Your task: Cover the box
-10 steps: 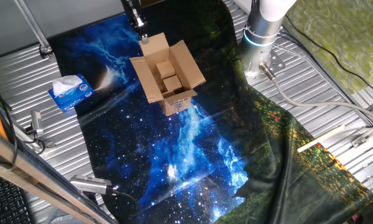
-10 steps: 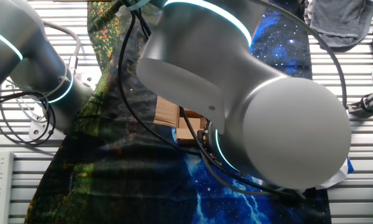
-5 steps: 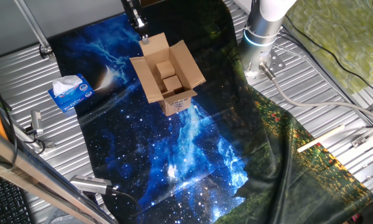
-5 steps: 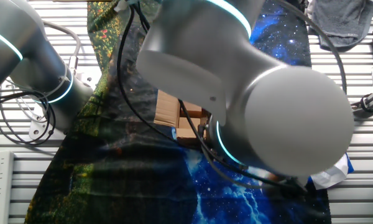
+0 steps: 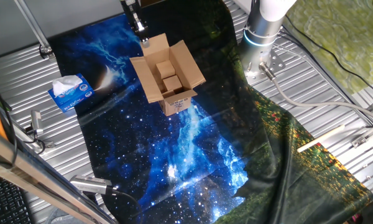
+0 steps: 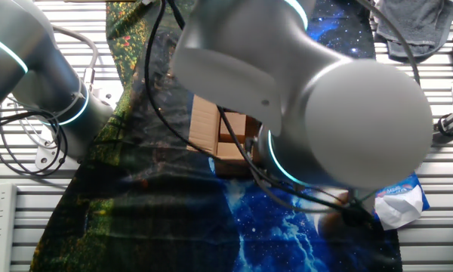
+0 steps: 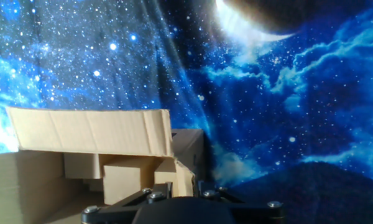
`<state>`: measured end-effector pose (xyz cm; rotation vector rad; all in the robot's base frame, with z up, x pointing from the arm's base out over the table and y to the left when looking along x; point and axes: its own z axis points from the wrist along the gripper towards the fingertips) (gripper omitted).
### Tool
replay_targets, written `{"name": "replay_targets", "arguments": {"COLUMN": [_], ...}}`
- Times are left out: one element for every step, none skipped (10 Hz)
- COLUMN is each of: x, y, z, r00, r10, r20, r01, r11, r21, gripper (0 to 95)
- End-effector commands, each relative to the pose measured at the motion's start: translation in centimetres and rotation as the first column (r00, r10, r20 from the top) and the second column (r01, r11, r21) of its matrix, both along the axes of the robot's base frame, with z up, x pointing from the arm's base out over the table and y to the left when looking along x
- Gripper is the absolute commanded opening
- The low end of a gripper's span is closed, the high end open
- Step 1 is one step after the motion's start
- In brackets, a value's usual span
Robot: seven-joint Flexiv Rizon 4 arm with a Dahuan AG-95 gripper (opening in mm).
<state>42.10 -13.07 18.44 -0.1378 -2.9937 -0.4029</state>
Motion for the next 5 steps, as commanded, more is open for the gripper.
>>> {"name": "replay_targets", "arguments": {"x": [0.1, 0.1, 0.2, 0.4, 0.5], "y": [0.4, 0.6, 0.8, 1.3, 1.6], "z": [-0.1, -0.1, -0.1, -0.1, 0.0], "r00": [1.000, 1.000, 1.000, 1.000, 0.999], "r10": [-0.010, -0.015, -0.017, -0.028, -0.035], "r20": [0.001, 0.002, 0.001, 0.000, 0.000], "r01": [0.010, 0.015, 0.017, 0.028, 0.035], "r11": [1.000, 1.000, 1.000, 1.000, 0.999], "r21": [0.001, 0.003, 0.005, 0.006, 0.007], "gripper": [19.0, 19.0, 19.0, 19.0, 19.0]}}
